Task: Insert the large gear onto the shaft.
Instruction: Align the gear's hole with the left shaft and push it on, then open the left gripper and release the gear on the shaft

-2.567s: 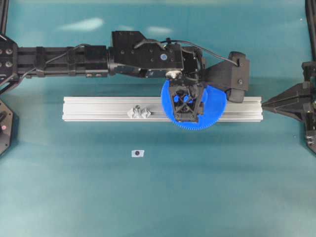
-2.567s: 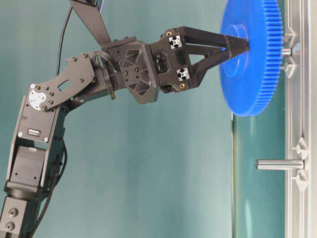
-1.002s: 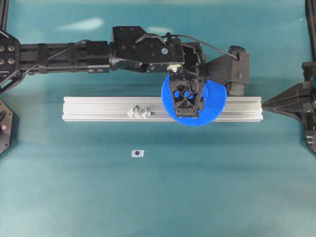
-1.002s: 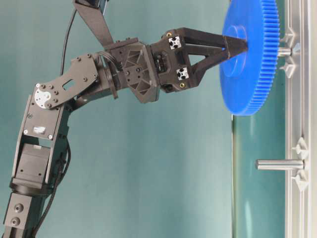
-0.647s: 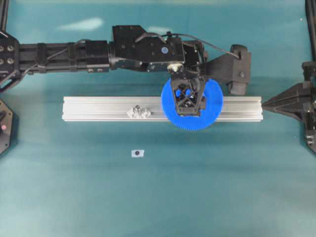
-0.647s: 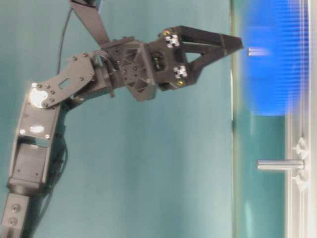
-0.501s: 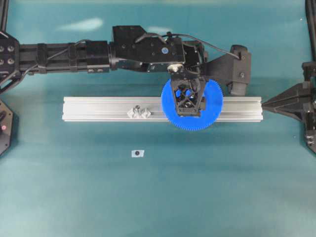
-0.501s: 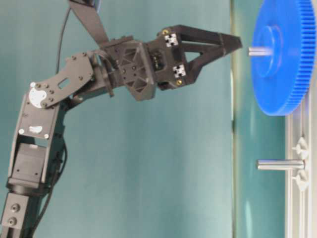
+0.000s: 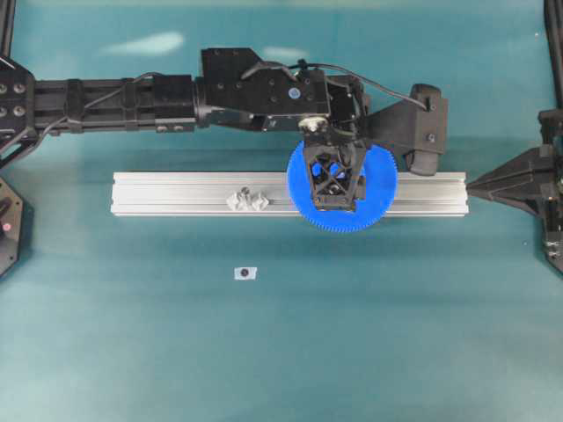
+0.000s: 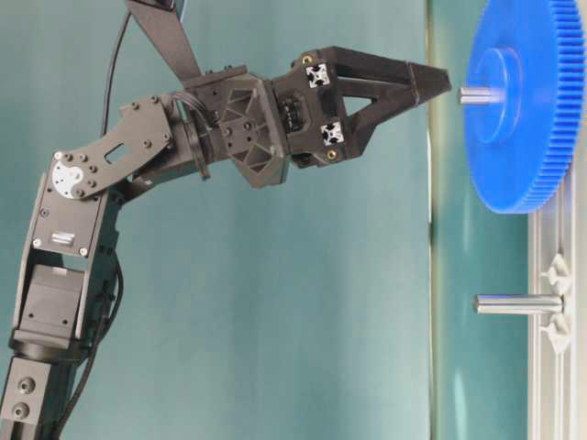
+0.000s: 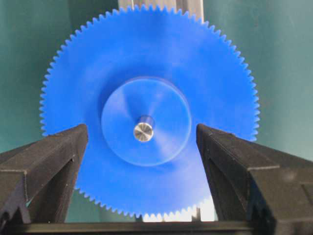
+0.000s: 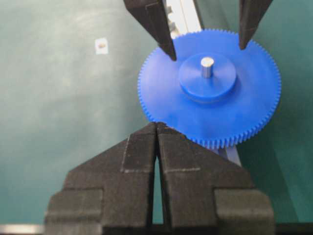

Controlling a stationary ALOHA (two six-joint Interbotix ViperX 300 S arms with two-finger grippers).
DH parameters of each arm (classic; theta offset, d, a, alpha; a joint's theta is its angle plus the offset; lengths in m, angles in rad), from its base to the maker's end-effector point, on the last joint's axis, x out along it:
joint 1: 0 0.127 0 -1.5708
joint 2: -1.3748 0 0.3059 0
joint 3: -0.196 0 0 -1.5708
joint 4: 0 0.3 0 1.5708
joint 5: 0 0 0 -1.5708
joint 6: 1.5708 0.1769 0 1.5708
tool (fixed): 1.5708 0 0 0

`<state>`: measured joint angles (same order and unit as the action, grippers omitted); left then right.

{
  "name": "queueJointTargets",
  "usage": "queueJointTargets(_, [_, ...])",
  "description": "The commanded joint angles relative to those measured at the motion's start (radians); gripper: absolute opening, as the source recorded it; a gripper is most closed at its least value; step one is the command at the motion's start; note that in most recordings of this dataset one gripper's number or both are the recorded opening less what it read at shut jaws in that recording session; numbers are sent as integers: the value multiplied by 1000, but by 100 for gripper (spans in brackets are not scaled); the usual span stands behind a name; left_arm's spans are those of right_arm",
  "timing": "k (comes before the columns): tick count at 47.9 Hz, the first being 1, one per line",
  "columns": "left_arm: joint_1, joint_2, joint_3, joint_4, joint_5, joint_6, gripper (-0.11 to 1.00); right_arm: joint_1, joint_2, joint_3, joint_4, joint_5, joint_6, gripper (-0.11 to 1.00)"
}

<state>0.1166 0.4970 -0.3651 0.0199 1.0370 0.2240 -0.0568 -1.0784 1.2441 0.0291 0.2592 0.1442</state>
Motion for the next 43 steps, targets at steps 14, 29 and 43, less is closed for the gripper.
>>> queueJointTargets(14, [-5,-75,-20,3,-8,-14,85,0,5,-11,0,-6,8,5])
queueJointTargets(29, [-3,-169,29,3,-54,-34,85,-2,-2,-9,0,-5,9,5])
queueJointTargets(43, [-5,-281,129,3,-97,-75,85,0,-3,-6,0,-5,9,5])
